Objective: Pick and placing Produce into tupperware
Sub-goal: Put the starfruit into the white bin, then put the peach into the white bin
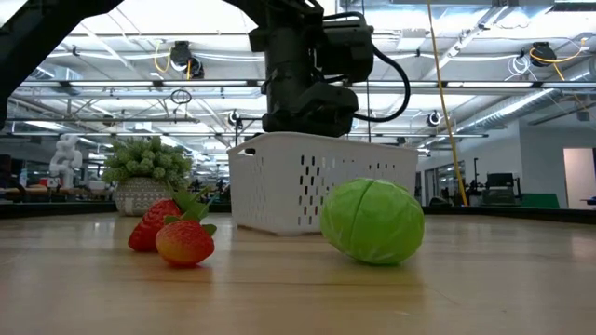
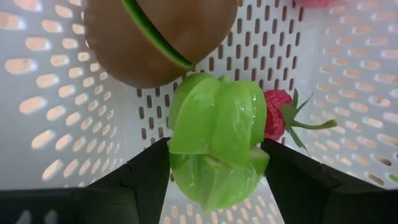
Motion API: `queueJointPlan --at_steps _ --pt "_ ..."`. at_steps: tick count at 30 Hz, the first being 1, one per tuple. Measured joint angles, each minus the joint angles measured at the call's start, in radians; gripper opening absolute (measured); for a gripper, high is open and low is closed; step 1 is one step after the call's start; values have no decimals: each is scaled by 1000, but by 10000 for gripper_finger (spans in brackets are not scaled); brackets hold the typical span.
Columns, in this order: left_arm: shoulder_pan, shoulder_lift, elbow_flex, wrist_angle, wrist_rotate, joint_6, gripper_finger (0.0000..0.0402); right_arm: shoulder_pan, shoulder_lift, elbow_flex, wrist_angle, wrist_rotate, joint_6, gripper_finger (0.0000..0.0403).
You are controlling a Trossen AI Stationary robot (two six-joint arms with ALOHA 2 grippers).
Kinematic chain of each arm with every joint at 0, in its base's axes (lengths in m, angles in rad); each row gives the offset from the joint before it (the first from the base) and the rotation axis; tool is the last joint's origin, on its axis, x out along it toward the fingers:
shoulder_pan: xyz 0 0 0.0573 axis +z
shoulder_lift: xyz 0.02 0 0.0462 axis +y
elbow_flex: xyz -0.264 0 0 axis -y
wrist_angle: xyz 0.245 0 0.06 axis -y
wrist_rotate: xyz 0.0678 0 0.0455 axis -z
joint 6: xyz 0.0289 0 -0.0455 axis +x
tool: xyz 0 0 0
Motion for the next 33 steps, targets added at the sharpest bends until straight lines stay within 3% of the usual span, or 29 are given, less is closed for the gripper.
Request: queueJointPlan --at_steps 5,17,33 --pt "0 0 0 2 5 11 252 0 0 0 -2 0 0 171" --pt "-1 -2 0 0 8 -6 334 0 0 0 -2 -1 0 171" --pt "-4 -37 11 -14 8 -38 340 0 0 -13 6 -1 0 171"
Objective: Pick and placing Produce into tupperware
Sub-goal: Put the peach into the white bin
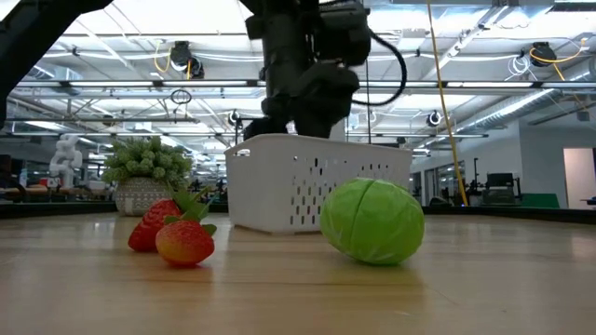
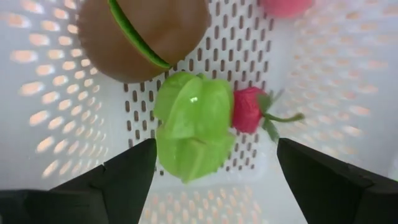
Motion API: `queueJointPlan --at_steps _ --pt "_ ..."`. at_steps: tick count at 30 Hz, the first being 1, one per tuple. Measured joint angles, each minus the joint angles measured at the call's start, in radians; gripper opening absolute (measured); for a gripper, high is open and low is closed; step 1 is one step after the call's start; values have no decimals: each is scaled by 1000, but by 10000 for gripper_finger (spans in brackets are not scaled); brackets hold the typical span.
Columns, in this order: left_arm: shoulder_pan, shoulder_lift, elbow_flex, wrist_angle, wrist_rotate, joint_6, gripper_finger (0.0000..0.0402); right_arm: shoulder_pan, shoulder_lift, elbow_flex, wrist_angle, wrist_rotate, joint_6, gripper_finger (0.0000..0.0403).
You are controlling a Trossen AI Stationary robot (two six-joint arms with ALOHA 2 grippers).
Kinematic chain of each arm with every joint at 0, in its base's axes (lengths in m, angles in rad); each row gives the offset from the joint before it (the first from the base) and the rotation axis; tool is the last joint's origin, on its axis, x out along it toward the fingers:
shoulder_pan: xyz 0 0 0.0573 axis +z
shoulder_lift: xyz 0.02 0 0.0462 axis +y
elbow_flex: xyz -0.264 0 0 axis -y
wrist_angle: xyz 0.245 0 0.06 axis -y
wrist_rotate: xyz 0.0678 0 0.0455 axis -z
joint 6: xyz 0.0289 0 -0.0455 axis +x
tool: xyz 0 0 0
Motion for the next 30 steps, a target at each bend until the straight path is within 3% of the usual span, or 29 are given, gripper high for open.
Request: queueJointPlan --at_steps 5,15,23,30 --pt "0 -18 70 -24 -5 -3 340 0 0 -43 19 0 -1 171" --pt "-47 -20 285 -289 -56 -91 340 0 -10 -66 56 1 -58 171" --pt "-181 -18 315 -475 -75 -224 340 0 -62 -66 55 1 -55 171" --pt "-314 -18 315 -487 -174 -343 340 0 -90 -66 43 1 22 171"
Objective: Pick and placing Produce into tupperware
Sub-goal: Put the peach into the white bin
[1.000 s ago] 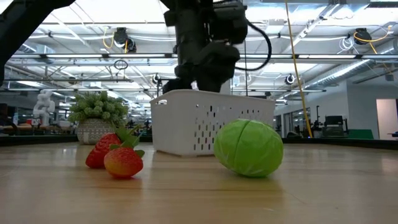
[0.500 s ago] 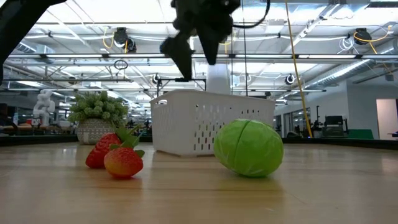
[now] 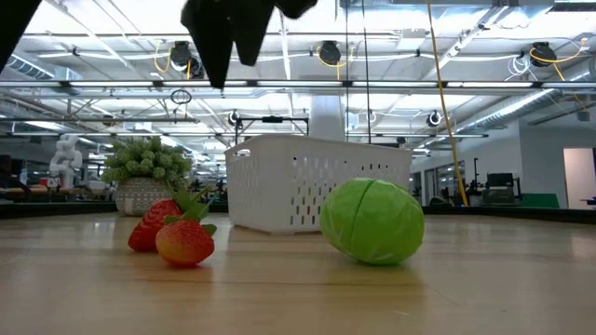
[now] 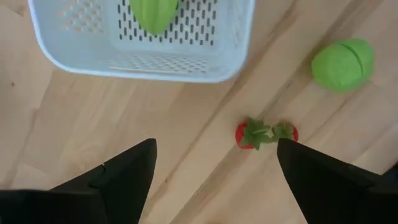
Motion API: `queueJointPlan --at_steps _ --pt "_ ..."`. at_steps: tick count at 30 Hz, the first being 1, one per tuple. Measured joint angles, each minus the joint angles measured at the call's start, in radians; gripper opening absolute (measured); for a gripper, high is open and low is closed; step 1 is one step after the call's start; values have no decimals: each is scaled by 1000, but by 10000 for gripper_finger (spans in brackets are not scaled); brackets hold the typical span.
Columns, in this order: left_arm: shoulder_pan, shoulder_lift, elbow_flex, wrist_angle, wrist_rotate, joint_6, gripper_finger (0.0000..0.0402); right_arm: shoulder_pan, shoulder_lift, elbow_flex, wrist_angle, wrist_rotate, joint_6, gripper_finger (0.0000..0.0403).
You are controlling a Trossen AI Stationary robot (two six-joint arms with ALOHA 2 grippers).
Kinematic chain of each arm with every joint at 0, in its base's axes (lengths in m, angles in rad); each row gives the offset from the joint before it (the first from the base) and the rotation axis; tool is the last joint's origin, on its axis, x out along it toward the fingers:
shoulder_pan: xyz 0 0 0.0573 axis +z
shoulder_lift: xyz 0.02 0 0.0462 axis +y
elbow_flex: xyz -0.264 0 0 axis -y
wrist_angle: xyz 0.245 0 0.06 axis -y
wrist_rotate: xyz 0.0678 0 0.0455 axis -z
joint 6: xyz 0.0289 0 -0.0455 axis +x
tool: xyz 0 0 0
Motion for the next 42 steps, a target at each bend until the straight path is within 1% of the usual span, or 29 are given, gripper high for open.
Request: queueJointPlan --at_steps 8,14,19,22,28,30,33,38,42 --pt "-140 0 0 34 -88 -157 340 0 8 0 -33 -3 75 171" --pt "-223 0 -6 33 -95 -302 340 0 10 0 -34 -3 90 171" --pt "-280 0 -47 31 -112 -408 340 0 10 0 -34 -3 128 171" --pt "-314 0 -92 35 -110 -468 340 0 10 0 -34 -3 139 171" --pt "-369 1 -171 96 -91 -554 340 0 13 0 -43 -3 140 171" --pt "-382 1 -191 126 -81 -567 340 0 15 0 -87 -4 139 171" --pt "-396 1 -217 125 -54 -596 340 0 32 1 -189 -4 162 171" --pt "-407 1 -223 118 -28 -632 340 0 90 1 -398 -9 296 171" --pt "-422 1 -223 118 5 -669 340 0 142 0 -502 -78 391 171"
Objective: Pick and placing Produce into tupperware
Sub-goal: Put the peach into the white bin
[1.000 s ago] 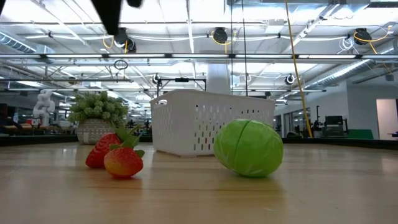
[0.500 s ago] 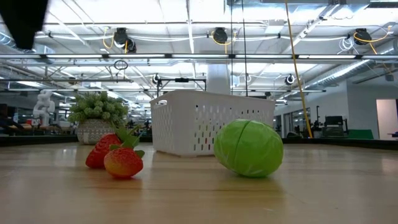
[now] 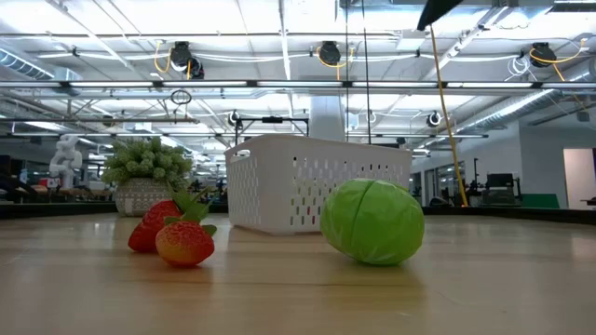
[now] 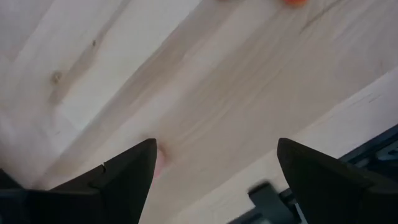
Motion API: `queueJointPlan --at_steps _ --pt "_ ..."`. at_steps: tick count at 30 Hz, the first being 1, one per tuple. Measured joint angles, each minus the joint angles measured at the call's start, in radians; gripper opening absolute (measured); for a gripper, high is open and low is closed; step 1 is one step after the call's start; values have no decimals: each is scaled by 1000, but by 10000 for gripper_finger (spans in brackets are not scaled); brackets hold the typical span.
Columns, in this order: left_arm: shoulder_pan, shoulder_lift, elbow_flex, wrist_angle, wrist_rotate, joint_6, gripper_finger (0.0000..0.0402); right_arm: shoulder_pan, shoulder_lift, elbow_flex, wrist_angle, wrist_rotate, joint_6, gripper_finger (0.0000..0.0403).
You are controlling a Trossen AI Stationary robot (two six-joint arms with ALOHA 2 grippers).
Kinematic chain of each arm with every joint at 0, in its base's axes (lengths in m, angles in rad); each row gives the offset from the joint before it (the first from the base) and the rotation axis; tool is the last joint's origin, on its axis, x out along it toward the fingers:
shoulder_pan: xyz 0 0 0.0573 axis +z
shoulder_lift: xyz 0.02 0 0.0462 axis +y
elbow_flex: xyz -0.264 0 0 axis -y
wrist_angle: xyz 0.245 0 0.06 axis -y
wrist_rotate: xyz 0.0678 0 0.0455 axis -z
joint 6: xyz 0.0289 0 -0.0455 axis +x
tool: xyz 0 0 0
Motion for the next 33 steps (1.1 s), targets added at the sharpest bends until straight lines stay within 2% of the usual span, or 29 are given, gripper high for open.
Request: queueJointPlan --at_steps 5,12,19,22,25,29,33 --pt "-43 0 0 -19 20 -77 340 0 46 0 -9 -53 8 171" --pt "-124 -8 0 -71 8 -231 340 0 60 0 -7 -53 6 171" --pt "-156 -54 -28 -139 -78 -294 340 0 52 0 20 -54 7 171" --pt "-157 -131 -132 -111 -100 -311 339 0 53 0 21 -54 7 171" --pt "-157 -245 -314 -32 -87 -375 339 0 53 0 21 -54 7 171" --pt "-160 -413 -588 303 -117 -441 339 0 53 0 20 -54 7 171" --pt "-160 -482 -796 607 -138 -451 339 0 53 0 21 -54 6 171"
